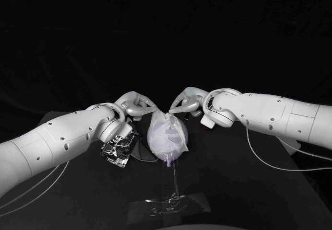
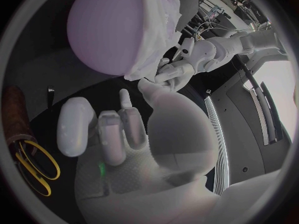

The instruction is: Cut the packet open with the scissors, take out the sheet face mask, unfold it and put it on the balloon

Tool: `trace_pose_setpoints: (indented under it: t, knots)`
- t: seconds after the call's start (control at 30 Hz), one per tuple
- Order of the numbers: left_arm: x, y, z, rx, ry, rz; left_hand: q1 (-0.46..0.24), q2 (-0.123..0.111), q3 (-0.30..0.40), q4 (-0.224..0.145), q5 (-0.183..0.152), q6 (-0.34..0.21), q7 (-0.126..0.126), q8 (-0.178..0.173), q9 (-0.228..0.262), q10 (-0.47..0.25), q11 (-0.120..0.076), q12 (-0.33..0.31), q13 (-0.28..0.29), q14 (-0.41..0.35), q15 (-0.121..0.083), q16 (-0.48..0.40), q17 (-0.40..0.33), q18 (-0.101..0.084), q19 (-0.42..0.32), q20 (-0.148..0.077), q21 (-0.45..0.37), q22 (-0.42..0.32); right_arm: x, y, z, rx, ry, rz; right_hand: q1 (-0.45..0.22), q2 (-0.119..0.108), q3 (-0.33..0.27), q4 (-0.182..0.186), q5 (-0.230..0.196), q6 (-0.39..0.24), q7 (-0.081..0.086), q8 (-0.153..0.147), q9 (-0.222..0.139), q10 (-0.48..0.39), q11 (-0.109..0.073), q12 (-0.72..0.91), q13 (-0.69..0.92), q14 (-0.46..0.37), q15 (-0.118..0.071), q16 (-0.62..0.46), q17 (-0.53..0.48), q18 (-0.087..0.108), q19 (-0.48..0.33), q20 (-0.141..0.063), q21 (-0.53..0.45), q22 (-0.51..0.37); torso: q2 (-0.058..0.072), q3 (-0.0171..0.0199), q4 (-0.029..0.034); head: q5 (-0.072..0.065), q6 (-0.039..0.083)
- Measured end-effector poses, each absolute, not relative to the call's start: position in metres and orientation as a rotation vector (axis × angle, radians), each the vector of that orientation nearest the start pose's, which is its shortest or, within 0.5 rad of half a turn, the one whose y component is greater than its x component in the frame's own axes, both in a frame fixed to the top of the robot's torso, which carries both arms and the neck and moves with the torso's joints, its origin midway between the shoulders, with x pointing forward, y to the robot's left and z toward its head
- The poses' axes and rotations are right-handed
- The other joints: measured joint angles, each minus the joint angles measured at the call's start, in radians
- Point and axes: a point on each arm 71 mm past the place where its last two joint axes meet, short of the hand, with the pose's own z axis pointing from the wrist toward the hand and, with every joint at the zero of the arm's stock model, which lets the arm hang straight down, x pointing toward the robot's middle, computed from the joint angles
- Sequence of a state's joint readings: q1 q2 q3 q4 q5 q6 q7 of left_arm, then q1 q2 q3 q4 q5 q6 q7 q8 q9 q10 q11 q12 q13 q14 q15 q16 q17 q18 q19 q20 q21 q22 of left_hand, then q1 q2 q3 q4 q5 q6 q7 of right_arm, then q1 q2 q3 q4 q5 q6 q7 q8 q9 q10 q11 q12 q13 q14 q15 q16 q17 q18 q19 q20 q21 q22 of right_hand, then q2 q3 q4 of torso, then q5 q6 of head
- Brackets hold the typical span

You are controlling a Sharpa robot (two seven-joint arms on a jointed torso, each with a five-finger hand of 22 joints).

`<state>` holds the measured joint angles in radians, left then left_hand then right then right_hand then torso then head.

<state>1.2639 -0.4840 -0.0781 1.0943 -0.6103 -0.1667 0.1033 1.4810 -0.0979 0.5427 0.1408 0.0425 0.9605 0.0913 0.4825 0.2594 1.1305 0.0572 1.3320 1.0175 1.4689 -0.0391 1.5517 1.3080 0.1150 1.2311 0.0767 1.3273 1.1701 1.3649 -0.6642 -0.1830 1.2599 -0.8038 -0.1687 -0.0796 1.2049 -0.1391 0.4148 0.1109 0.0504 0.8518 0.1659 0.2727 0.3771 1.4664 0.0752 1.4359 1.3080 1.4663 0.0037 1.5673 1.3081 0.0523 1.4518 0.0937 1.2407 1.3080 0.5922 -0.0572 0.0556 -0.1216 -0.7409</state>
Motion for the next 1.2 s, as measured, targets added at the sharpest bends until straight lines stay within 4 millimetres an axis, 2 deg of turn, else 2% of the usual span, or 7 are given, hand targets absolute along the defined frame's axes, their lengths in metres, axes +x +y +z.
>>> trace_pose_setpoints:
  t: [0.2,0.6,0.87,0.93,1.03,1.13,1.2]
  knots:
    - [0.558,0.132,-0.192,-0.489,1.817,-1.166,-0.002,-0.003,0.0,0.0,0.003,0.0,0.0,0.002,0.0,0.001,-0.001,0.0,0.001,0.0,0.0,0.0,0.0,0.0,0.0,0.0,0.0,0.0,0.543,-0.187,-0.185,0.338,1.97,0.849,-0.011,0.011,-0.019,0.019,0.0,0.0,0.0,-0.008,-0.005,0.0,0.0,0.019,0.0,0.0,0.0,0.0,-0.001,0.0,0.001,0.009,0.004,0.0,0.0,0.0003,0.0,-0.004,-0.001]
    - [0.558,0.134,-0.193,-0.484,1.821,-1.156,-0.009,-0.001,0.006,0.005,0.003,-0.005,0.002,0.002,0.0,0.007,0.0,0.0,0.006,0.0,0.0,0.0,0.0,0.0,0.0,0.0,0.0,0.003,0.544,-0.184,-0.189,0.366,2.016,0.874,0.001,0.021,-0.029,0.029,0.0,0.013,-0.006,-0.012,-0.008,0.0,0.0,0.039,0.0,0.0,0.0,-0.001,-0.001,0.0,0.004,0.014,0.019,0.0,0.001,0.0,-0.0004,-0.004,-0.002]
    - [0.558,0.134,-0.193,-0.482,1.823,-1.153,-0.024,-0.008,0.032,-0.018,0.003,-0.006,0.002,0.002,0.0,0.007,0.0,0.004,0.008,0.0,0.001,-0.001,0.0,0.0,0.0,0.0,0.0,0.003,0.544,-0.181,-0.192,0.371,2.029,0.881,0.045,0.062,-0.02,0.02,0.0,0.043,-0.011,-0.019,-0.013,0.0,0.0,0.049,-0.001,0.0,0.0,0.0,0.0,0.0,0.004,0.014,0.036,0.0,0.001,-0.0006,0.0005,-0.002,-0.004]
    - [0.558,0.134,-0.193,-0.481,1.823,-1.152,-0.024,-0.008,0.032,-0.018,0.003,-0.006,0.002,0.002,0.0,0.007,0.0,0.004,0.009,0.0,0.001,-0.001,0.0,0.0,0.0,0.0,0.0,0.003,0.545,-0.181,-0.193,0.372,2.031,0.88,0.073,0.071,-0.009,0.009,0.0,0.066,-0.017,-0.013,-0.012,0.0,0.0,0.061,-0.001,0.0,0.0,0.0,0.0,0.0,0.007,0.014,0.047,0.0,0.001,-0.0007,0.0006,-0.002,-0.004]
    - [0.558,0.135,-0.193,-0.481,1.824,-1.151,-0.025,-0.009,0.032,-0.018,0.003,-0.006,0.001,0.005,0.0,0.007,0.0,0.004,0.009,0.0,0.0,-0.001,0.0,0.0,0.0,0.0,0.0,0.003,0.544,-0.181,-0.193,0.374,2.029,0.88,0.118,0.088,0.01,-0.02,0.0,0.116,-0.036,0.014,0.001,-0.001,-0.02,0.081,0.0,-0.003,-0.006,0.0,0.0,0.0,0.012,0.01,0.066,0.0,0.001,-0.001,0.0004,-0.001,-0.005]
    - [0.558,0.135,-0.193,-0.481,1.824,-1.15,-0.025,-0.009,0.034,-0.021,0.003,-0.007,0.0,0.007,0.0,0.007,0.0,0.004,0.01,-0.002,-0.001,-0.001,0.0,0.0,0.0,0.0,0.0,0.003,0.544,-0.181,-0.193,0.377,2.019,0.883,0.15,0.093,0.024,-0.052,-0.001,0.166,-0.062,0.045,0.014,0.0,-0.044,0.101,0.0,-0.001,-0.031,0.0,0.0,0.0,0.015,-0.003,0.087,0.0,0.001,-0.001,0.0001,0.0,-0.005]
    - [0.558,0.135,-0.193,-0.482,1.825,-1.149,-0.025,-0.009,0.037,-0.018,0.003,-0.007,0.0,0.007,0.0,0.007,-0.001,0.004,0.012,-0.002,-0.001,-0.002,0.0,0.0,0.0,0.0,0.003,0.003,0.544,-0.182,-0.193,0.381,2.007,0.885,0.15,0.093,0.031,-0.062,-0.001,0.182,-0.071,0.06,0.016,-0.001,-0.052,0.108,0.0,-0.001,-0.039,0.0,0.0,0.0,0.014,-0.015,0.09,0.0,0.001,-0.001,0.0001,0.0,-0.005]
